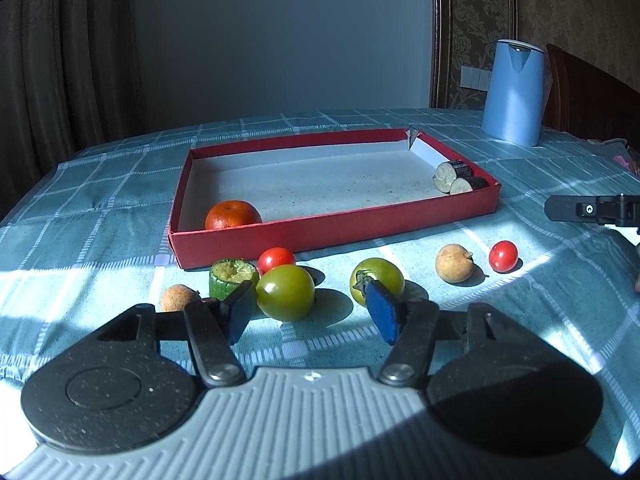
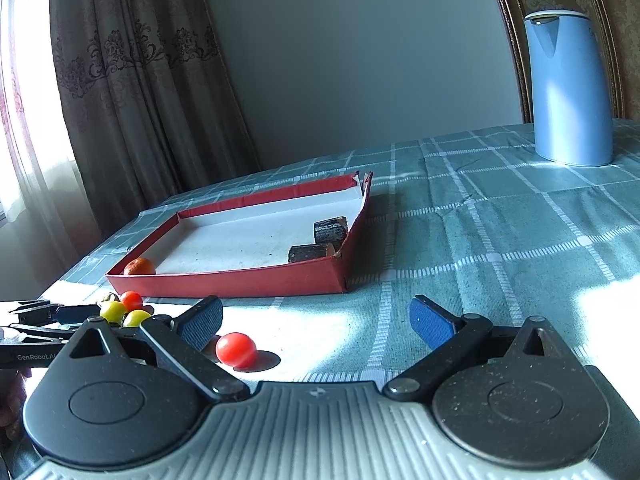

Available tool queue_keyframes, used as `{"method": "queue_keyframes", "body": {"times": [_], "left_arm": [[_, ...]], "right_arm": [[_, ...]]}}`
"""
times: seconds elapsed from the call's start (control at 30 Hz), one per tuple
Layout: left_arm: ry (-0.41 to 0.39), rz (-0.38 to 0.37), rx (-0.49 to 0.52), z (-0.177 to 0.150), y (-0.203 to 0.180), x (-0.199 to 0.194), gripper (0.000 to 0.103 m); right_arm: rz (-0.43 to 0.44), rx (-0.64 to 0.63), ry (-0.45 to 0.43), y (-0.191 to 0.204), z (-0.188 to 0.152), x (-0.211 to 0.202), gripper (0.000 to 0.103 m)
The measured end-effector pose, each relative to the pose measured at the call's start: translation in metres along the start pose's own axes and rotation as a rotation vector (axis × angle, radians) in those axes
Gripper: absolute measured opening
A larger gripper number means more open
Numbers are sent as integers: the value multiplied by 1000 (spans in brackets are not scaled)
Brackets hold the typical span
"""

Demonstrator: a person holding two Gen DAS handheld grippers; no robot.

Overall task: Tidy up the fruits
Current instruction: 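Move the left gripper toward the yellow-green tomato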

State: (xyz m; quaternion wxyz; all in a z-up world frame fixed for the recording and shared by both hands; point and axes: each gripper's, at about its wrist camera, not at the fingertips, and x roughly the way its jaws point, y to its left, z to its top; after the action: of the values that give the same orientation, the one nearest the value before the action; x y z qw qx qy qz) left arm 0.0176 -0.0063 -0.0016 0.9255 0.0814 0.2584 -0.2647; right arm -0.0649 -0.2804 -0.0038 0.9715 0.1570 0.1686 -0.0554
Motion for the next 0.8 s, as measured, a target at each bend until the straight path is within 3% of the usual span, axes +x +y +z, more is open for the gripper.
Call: {"method": "queue_keyframes", "body": {"times": [0.2, 0.37, 0.5, 0.6, 0.8], "left_arm": [[-17, 29, 0, 4, 0, 4, 59], [-29, 153, 13, 7, 3, 6, 55], [-52, 69, 17, 0, -8, -6, 56], [-49, 66, 65, -3, -19, -7, 57], [-40, 63, 33, -5, -18, -8, 57]], "right_arm": [[1, 2, 3, -1, 0, 1, 101], [5, 14, 1, -3, 0, 0, 101], [6, 21, 8, -3, 0, 1, 101], [6, 21, 5, -3, 0, 0, 101], [6, 29, 5, -4, 0, 1, 101]]}}
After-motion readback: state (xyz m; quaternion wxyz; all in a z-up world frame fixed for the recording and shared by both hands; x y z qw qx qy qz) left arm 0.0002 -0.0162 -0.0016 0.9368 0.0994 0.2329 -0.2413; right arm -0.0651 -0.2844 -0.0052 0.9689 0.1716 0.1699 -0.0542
